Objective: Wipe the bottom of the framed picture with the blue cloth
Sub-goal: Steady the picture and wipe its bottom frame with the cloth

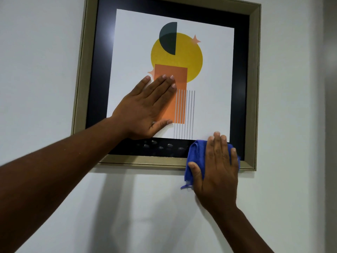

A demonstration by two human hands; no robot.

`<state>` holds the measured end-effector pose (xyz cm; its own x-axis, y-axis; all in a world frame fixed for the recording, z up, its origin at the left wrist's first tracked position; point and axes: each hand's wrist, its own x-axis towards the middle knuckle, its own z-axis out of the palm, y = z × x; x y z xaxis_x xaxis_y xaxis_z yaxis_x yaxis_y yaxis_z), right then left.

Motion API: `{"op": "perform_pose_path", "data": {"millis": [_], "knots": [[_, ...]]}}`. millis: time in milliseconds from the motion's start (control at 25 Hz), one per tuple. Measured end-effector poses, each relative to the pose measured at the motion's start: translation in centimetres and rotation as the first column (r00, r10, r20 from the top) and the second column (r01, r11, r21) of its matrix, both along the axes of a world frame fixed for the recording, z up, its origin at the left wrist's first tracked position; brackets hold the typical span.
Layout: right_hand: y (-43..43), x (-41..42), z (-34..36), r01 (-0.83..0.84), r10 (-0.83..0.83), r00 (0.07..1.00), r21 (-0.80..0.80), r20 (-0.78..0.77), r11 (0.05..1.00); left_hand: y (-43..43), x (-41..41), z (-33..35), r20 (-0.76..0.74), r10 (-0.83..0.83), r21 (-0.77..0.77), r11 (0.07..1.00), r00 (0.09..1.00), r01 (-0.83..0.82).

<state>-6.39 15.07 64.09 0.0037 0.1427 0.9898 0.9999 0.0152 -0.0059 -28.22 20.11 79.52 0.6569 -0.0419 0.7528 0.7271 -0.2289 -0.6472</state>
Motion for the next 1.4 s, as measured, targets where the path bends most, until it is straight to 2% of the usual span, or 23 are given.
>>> {"op": "perform_pose_path", "data": {"millis": [120,280,320,440,640,800,1000,1120,1320,1400], "knots": [[0.6,-1.2,1.3,-0.021,0.027,0.997,0.088,-0.073,0.996,0.1,-0.1,0.0,0.008,-0.008,0.003,1.000,1.000,0.008],[0.9,-0.9,-0.1,-0.024,0.012,0.985,0.069,0.172,0.997,0.2,-0.3,0.2,-0.017,-0.012,-0.006,1.000,1.000,0.012],[0.9,-0.6,0.1,-0.007,-0.006,0.987,0.081,0.163,0.997,0.3,-0.6,0.4,-0.033,-0.008,-0.001,1.000,0.999,0.008],[1.0,-2.3,1.3,0.017,-0.017,1.000,0.119,0.001,0.993,0.4,-1.5,1.6,-0.065,0.007,0.003,1.000,0.998,-0.007],[1.1,-4.1,0.4,0.040,-0.044,0.988,0.033,0.149,0.999,0.5,-2.4,2.8,-0.060,0.003,0.009,1.000,0.998,-0.002],[1.3,-5.7,1.6,0.063,-0.060,0.997,0.055,-0.048,0.997,0.6,-2.7,2.7,-0.038,0.004,0.008,1.000,0.999,-0.003],[1.2,-7.5,0.7,0.065,-0.065,0.994,-0.005,0.086,0.998,0.6,-3.2,2.5,-0.052,-0.007,-0.014,1.000,0.999,0.006],[1.2,-8.5,1.8,0.068,-0.068,0.996,-0.003,-0.055,0.998,0.7,-3.6,2.0,-0.055,-0.005,-0.019,1.000,0.998,0.004],[1.1,-9.5,1.0,0.069,-0.068,0.998,-0.066,0.020,0.995,0.7,-4.7,1.9,-0.079,-0.001,-0.026,1.000,0.997,-0.001],[1.2,-9.7,1.9,0.079,-0.082,0.995,-0.058,-0.051,0.995,0.8,-5.6,1.7,-0.082,0.006,-0.024,1.000,0.997,-0.008]]}}
